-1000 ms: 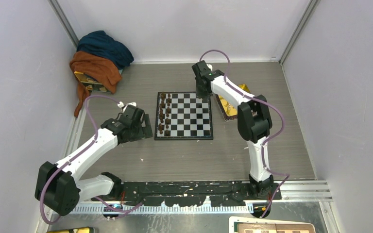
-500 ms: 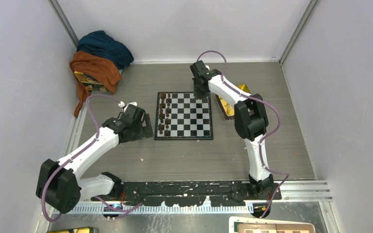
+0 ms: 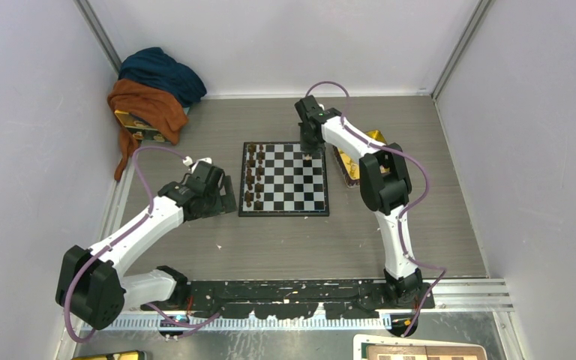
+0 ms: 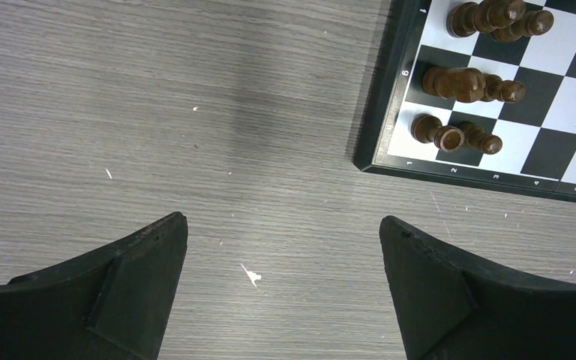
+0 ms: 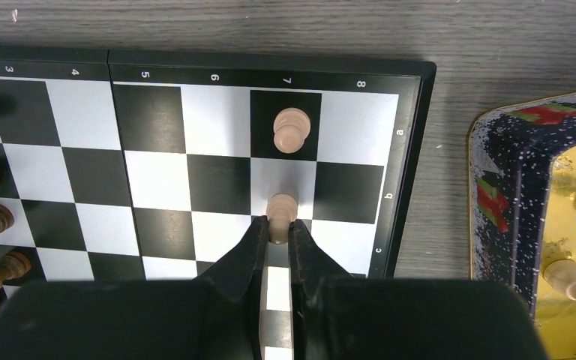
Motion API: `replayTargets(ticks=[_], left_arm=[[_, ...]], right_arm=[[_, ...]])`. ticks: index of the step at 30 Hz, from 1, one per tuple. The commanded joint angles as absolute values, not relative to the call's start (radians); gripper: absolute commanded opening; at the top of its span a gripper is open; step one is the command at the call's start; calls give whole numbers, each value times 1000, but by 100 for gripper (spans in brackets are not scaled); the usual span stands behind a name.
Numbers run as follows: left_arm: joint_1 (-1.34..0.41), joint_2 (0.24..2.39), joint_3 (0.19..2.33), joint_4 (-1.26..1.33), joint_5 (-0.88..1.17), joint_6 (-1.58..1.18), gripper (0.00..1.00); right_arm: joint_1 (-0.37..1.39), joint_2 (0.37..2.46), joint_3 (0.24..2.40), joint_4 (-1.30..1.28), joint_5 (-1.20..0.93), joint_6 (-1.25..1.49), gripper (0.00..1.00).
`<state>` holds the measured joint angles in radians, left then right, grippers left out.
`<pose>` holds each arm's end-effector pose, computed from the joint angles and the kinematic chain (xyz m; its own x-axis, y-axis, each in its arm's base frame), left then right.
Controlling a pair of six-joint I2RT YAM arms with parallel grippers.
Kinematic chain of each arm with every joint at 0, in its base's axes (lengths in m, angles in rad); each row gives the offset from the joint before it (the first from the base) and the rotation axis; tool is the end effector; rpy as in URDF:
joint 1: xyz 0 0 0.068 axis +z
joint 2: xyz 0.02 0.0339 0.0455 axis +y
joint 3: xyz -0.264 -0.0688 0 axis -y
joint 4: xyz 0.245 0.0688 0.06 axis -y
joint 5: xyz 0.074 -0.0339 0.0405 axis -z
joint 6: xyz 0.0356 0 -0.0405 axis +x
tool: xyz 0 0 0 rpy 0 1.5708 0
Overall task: Set up the chess pieces on the board
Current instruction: Place the chess piece on the chessboard.
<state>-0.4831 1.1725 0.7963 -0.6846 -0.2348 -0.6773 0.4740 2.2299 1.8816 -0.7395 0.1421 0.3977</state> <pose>0.1992 -0.0951 0.2278 -0.8224 -0.2569 -0.5077 -0.2107 0.9663 -0.1477 0.4322 0.2161 0.1982 -0.8788 -0.0199 -0.4768 -0.0574 0.9963 0.0642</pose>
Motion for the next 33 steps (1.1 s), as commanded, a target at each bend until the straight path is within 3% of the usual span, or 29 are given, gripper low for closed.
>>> replayTargets(ticks=[1,20,29,33], left_arm=[[-481,1158,802,-654,-236,-692,100],[-479,1166,801,-649,-232,-686,100],[-480,1173,801,-646,-229,-683,100],[-480,1171,802,-646,-229,-684,100]], right_arm=[[463,2227,1912,-737,135,386,3],[459,2261,1940,-738,132,371,5],[460,2253,1926,-736,126,362,34],[459,2227,1920,-733,126,355,41]])
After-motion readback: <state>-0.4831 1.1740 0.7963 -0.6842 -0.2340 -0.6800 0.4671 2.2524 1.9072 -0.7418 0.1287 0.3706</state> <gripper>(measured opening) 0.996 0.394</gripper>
